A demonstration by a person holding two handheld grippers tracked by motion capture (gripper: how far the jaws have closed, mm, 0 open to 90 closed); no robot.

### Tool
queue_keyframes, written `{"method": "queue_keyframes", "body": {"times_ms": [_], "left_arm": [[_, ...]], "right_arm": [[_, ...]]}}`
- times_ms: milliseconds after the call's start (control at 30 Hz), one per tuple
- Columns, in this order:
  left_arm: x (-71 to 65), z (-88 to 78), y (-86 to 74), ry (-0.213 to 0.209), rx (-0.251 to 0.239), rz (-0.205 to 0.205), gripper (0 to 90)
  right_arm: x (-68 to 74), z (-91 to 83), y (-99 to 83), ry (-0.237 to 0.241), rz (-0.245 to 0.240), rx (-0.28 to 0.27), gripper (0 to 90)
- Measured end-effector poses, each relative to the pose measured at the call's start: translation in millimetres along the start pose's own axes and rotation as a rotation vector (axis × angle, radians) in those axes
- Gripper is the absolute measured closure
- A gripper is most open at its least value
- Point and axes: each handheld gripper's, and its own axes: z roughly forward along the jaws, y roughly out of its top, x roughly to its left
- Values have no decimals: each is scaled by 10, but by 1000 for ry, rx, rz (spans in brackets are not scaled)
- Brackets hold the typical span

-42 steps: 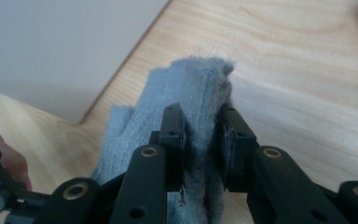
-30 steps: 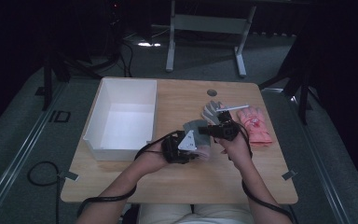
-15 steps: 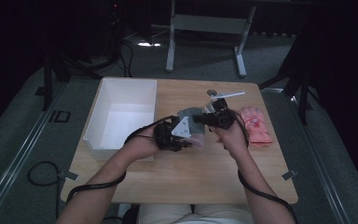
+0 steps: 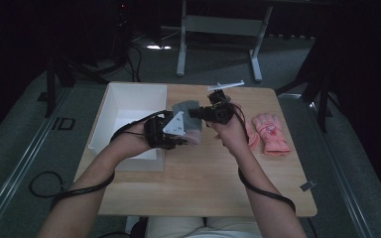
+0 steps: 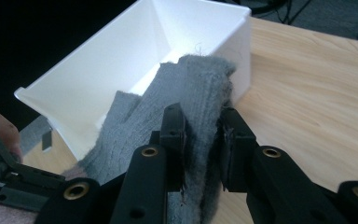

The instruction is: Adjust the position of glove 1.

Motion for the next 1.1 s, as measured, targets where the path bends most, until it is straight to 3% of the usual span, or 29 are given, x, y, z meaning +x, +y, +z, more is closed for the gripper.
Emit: {"method": "queue_keyframes", "body": {"times_ms": [100, 400, 600, 733, 833, 933, 1100], "left_arm": [[16, -59, -36, 17, 12, 9, 704], [110, -378, -355, 61, 69, 10, 703], [146, -543, -617, 88, 105, -3, 701], [201, -623, -817, 86, 138, 11, 699], [253, -637, -973, 79, 148, 4, 698], [280, -581, -1105, 75, 138, -6, 698], [310, -343, -1282, 43, 114, -24, 698]], "right_arm": [[48, 48, 59, 9, -10, 0, 743], [310, 325, 301, 57, -28, 4, 743], [534, 660, 440, 105, -22, 16, 743], [662, 877, 518, 116, -42, 36, 743], [735, 1029, 549, 111, -62, 50, 743], [746, 1188, 542, 103, -53, 66, 743], [666, 1373, 485, 76, -32, 109, 743]]}}
